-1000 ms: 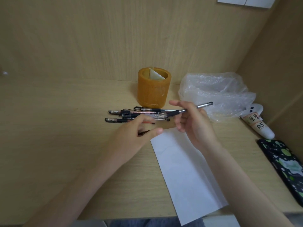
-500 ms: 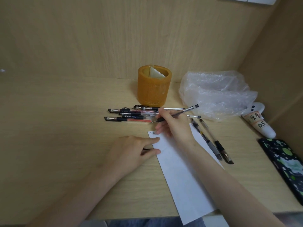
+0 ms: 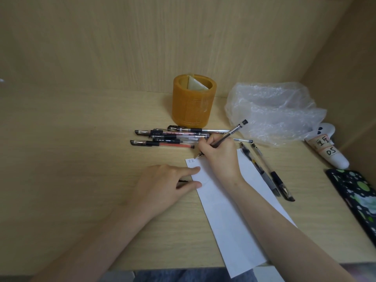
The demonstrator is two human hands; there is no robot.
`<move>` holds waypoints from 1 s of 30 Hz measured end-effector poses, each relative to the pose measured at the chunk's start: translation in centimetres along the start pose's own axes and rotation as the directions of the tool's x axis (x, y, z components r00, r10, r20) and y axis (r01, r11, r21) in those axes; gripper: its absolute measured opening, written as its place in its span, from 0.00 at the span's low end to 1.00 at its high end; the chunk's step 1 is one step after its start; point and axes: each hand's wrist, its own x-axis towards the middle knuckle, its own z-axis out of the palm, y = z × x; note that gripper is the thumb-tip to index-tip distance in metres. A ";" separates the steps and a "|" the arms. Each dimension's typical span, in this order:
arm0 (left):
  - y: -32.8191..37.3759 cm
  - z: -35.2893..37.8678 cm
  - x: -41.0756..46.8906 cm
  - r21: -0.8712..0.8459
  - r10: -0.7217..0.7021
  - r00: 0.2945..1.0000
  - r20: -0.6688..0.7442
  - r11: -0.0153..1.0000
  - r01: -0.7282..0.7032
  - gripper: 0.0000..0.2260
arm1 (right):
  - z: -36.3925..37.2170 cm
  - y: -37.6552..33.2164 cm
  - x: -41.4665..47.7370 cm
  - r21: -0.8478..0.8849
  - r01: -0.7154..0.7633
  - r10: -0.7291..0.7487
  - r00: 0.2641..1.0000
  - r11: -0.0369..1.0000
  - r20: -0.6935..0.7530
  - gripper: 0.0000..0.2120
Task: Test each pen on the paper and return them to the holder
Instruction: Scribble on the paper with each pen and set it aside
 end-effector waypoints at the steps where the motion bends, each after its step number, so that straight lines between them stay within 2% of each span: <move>1: 0.0 0.0 0.0 -0.003 0.000 1.000 -0.003 1.000 0.000 0.19 | 0.0 0.1 0.0 -0.004 0.003 -0.003 1.000 1.000 0.001 0.13; 21: -0.2 0.1 -0.2 0.002 -0.008 1.000 -0.001 1.000 0.008 0.19 | 0.1 0.2 0.0 -0.044 0.053 -0.054 0.998 0.998 -0.020 0.16; 30: -0.1 0.0 -0.2 0.007 0.004 1.000 0.009 1.000 -0.004 0.19 | 0.1 0.2 0.0 -0.048 0.054 -0.054 0.999 0.997 0.004 0.14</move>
